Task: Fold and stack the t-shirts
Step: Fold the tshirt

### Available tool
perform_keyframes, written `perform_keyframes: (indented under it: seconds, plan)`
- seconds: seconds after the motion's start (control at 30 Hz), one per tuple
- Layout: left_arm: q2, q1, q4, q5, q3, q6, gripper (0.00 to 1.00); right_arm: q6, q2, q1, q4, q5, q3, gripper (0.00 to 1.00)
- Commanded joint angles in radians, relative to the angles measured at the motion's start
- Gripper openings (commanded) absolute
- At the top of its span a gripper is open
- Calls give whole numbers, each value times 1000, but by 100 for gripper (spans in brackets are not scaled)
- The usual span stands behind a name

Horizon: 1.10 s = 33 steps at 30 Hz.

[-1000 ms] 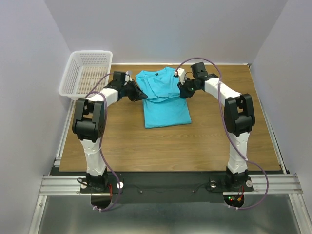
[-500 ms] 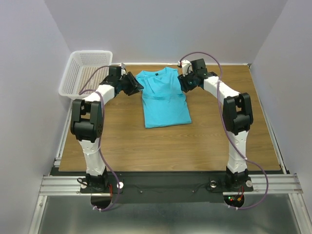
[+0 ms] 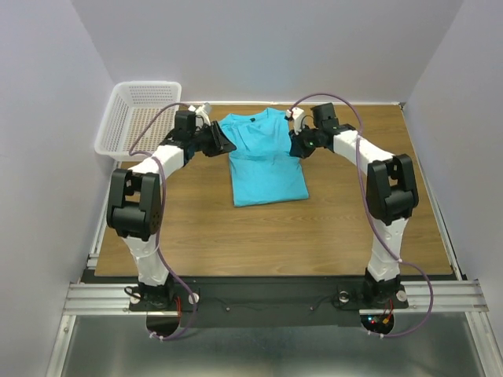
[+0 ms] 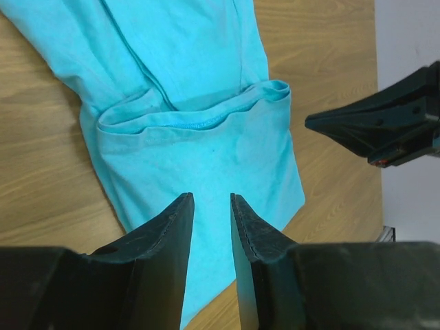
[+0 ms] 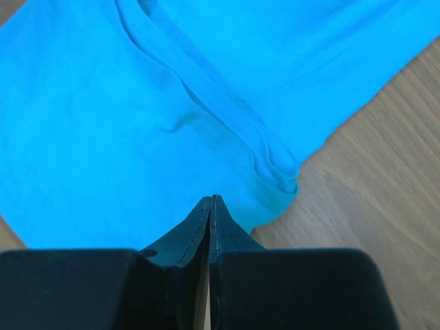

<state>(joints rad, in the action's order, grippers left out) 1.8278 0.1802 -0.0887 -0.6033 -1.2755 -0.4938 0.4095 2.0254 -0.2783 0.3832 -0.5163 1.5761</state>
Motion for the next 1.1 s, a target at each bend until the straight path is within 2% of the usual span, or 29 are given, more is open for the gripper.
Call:
perform_keyframes:
  seconds: [0.0, 0.17, 0.4, 0.67, 0.83, 0.93, 1.0, 1.03, 1.07]
  plan:
    - [54, 7, -45, -58, -22, 24, 38, -24, 91, 4, -9, 4, 90, 5]
    - [146, 16, -28, -72, -88, 14, 36, -60, 154, 2, -10, 100, 143, 3]
    - [235, 21, 9, 3, -159, 11, 36, -95, 196, 8, -12, 209, 203, 1]
    - [309, 19, 32, 71, -205, -6, 36, -133, 234, 11, -13, 237, 275, 1]
    - [292, 19, 30, 131, -214, 6, 42, -144, 234, 13, -12, 251, 286, 3]
    - [237, 19, 40, 160, -226, 37, 47, -91, 156, 13, -12, 210, 230, 8]
    - [205, 19, 40, 172, -234, 73, 48, -46, 48, 14, -12, 135, 173, 20]
    - [186, 21, 40, 177, -235, 90, 49, -23, 47, 14, -12, 101, 145, 25]
    - [141, 22, 34, 184, -234, 109, 50, 27, -26, 14, -10, 66, 83, 34]
